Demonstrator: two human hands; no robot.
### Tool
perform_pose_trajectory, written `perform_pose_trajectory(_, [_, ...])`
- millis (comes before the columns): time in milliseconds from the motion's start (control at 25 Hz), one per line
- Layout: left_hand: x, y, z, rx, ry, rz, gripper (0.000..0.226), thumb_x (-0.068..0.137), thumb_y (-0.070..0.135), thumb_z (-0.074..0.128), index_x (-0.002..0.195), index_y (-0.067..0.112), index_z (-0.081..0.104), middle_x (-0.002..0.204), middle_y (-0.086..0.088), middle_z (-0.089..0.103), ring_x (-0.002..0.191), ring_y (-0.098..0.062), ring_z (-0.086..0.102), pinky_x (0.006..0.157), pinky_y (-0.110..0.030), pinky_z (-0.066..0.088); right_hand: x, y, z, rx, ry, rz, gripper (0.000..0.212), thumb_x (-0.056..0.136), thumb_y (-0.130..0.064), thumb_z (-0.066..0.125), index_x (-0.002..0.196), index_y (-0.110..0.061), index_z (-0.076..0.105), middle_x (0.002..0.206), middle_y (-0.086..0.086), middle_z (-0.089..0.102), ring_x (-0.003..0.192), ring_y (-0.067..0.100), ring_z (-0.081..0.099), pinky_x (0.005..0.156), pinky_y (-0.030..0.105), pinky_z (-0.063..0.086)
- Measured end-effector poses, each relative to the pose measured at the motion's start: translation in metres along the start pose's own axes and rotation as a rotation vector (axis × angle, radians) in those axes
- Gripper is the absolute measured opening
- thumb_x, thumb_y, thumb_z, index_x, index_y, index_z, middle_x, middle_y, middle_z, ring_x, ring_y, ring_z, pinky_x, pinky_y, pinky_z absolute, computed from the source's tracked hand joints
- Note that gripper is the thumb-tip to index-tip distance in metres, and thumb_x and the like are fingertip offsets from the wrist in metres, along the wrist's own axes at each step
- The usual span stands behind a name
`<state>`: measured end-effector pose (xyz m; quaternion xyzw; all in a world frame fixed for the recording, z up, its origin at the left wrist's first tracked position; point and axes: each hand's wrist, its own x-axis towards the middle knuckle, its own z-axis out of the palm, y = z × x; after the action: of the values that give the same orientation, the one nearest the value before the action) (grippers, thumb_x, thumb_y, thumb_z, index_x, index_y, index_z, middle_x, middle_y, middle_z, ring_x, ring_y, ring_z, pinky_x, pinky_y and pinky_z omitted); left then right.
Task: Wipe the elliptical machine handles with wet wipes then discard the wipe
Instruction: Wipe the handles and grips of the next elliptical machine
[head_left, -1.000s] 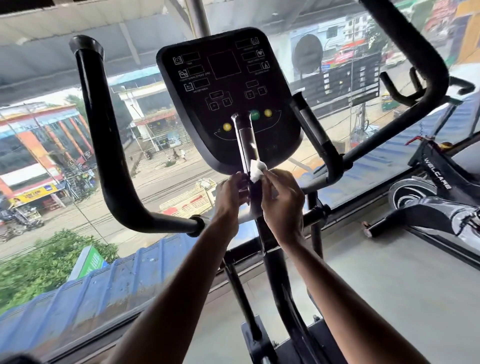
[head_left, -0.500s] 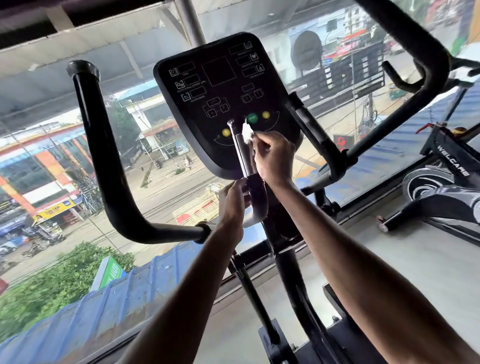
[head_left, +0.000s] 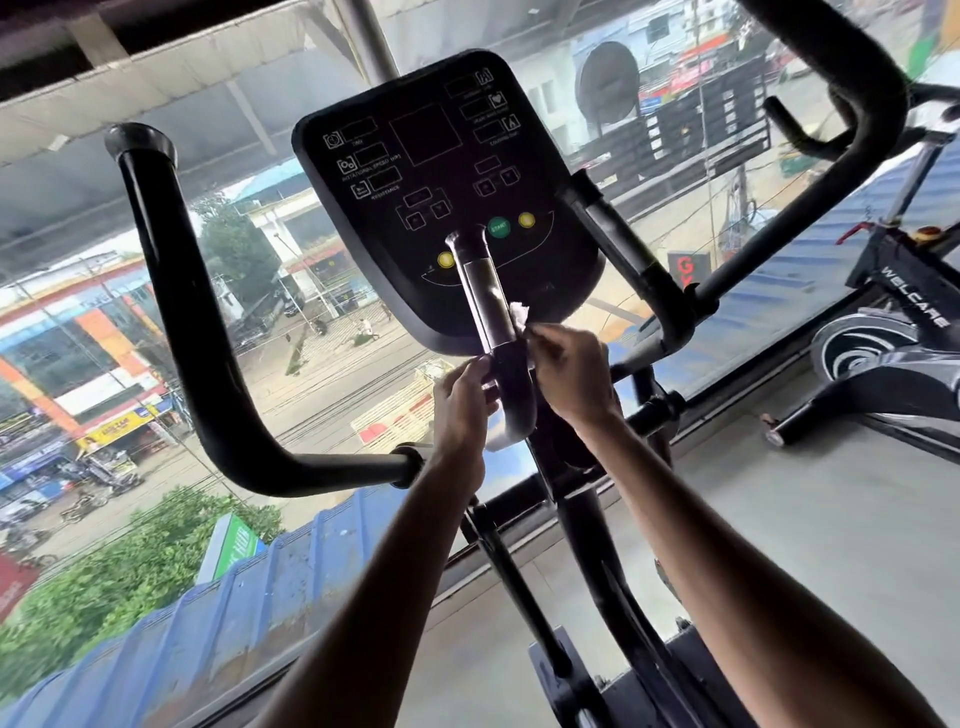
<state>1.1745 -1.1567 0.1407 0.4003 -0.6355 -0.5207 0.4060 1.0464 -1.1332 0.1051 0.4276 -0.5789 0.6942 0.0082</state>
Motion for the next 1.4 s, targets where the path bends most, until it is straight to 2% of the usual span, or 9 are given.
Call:
perform_pose_trajectory(160, [-0.005, 0.005, -0.003, 0.047, -0.033, 0.010, 0.036, 0.100, 0.030, 0.047, 0.112, 0.011, 0.075, 0.112, -0.009, 0.078, 0.112, -0.032, 0.071, 0.107, -0.054, 0.047, -0.054, -0.001, 0.010, -0.058, 0.292, -0.202, 0.016, 0.099, -0.010, 0.068, 0.109, -0.003, 0.078, 0.102, 0.006, 0.076, 0.095, 0.011, 0.068, 0.091, 0.009, 0.047])
perform_pose_trajectory(320, [-0.012, 0.014, -0.001, 0.084, -0.051, -0.019, 0.038, 0.105, 0.027, 0.043, 0.117, 0.007, 0.072, 0.115, -0.010, 0.077, 0.111, -0.028, 0.072, 0.106, -0.050, 0.050, -0.087, 0.008, 0.013, -0.180, 0.307, -0.286, 0.039, 0.107, -0.033, 0.051, 0.116, -0.005, 0.076, 0.109, 0.009, 0.074, 0.099, 0.019, 0.068, 0.098, 0.008, 0.044])
perform_pose_trajectory(440, [-0.013, 0.016, -0.001, 0.082, -0.067, -0.024, 0.039, 0.105, 0.030, 0.042, 0.113, 0.010, 0.075, 0.111, -0.006, 0.078, 0.110, -0.027, 0.072, 0.105, -0.049, 0.052, -0.077, -0.003, 0.022, -0.238, 0.328, -0.220, 0.028, 0.102, -0.019, 0.062, 0.127, -0.012, 0.072, 0.117, 0.006, 0.071, 0.105, 0.019, 0.064, 0.097, 0.011, 0.044])
perform_pose_trajectory(560, [-0.007, 0.017, -0.004, 0.046, -0.103, -0.021, 0.040, 0.107, 0.032, 0.039, 0.104, 0.017, 0.076, 0.106, -0.001, 0.079, 0.106, -0.025, 0.072, 0.098, -0.043, 0.054, -0.094, 0.006, 0.032, -0.246, 0.261, -0.236, 0.041, 0.092, -0.002, 0.072, 0.131, -0.015, 0.070, 0.127, 0.005, 0.066, 0.110, 0.014, 0.057, 0.094, 0.010, 0.041])
perform_pose_trajectory(800, [0.008, 0.003, -0.020, 0.062, -0.214, 0.054, 0.033, 0.106, 0.027, 0.043, 0.109, 0.015, 0.073, 0.102, -0.001, 0.079, 0.103, -0.027, 0.072, 0.091, -0.046, 0.056, -0.110, 0.003, 0.049, -0.150, 0.463, -0.295, 0.026, 0.102, -0.008, 0.059, 0.124, -0.009, 0.073, 0.123, 0.002, 0.061, 0.104, 0.026, 0.068, 0.078, 0.035, 0.062])
perform_pose_trajectory(960, [0.017, -0.002, -0.030, 0.058, -0.306, 0.074, 0.035, 0.104, 0.030, 0.047, 0.121, 0.010, 0.070, 0.114, -0.012, 0.076, 0.106, -0.032, 0.072, 0.097, -0.048, 0.054, -0.102, -0.002, 0.060, -0.324, 0.490, -0.327, 0.031, 0.099, -0.001, 0.063, 0.126, -0.010, 0.073, 0.122, 0.006, 0.068, 0.105, 0.027, 0.065, 0.096, 0.020, 0.050])
perform_pose_trajectory(1080, [0.020, -0.006, -0.035, 0.055, -0.360, 0.078, 0.033, 0.105, 0.029, 0.048, 0.125, 0.011, 0.068, 0.098, 0.001, 0.079, 0.087, -0.013, 0.075, 0.084, -0.034, 0.053, -0.126, 0.011, 0.062, -0.364, 0.499, -0.333, 0.030, 0.099, -0.001, 0.062, 0.126, -0.010, 0.073, 0.120, 0.010, 0.069, 0.104, 0.026, 0.066, 0.091, 0.024, 0.054])
perform_pose_trajectory(1240, [0.023, -0.009, -0.034, 0.013, -0.403, 0.094, 0.031, 0.103, 0.024, 0.050, 0.123, 0.008, 0.068, 0.093, -0.001, 0.078, 0.089, -0.021, 0.074, 0.088, -0.041, 0.053, -0.088, -0.013, 0.063, -0.238, 0.758, -0.124, 0.018, 0.099, -0.004, 0.063, 0.108, -0.004, 0.078, 0.105, 0.010, 0.072, 0.100, 0.021, 0.068, 0.093, 0.019, 0.051])
perform_pose_trajectory(1400, [0.029, -0.014, -0.035, 0.006, -0.440, 0.103, 0.033, 0.101, 0.026, 0.050, 0.118, 0.005, 0.069, 0.093, -0.002, 0.074, 0.087, -0.016, 0.070, 0.083, -0.036, 0.051, -0.106, -0.010, 0.078, -0.340, 0.701, -0.235, 0.022, 0.104, -0.018, 0.060, 0.112, -0.012, 0.079, 0.107, 0.007, 0.070, 0.102, 0.020, 0.065, 0.095, 0.012, 0.045])
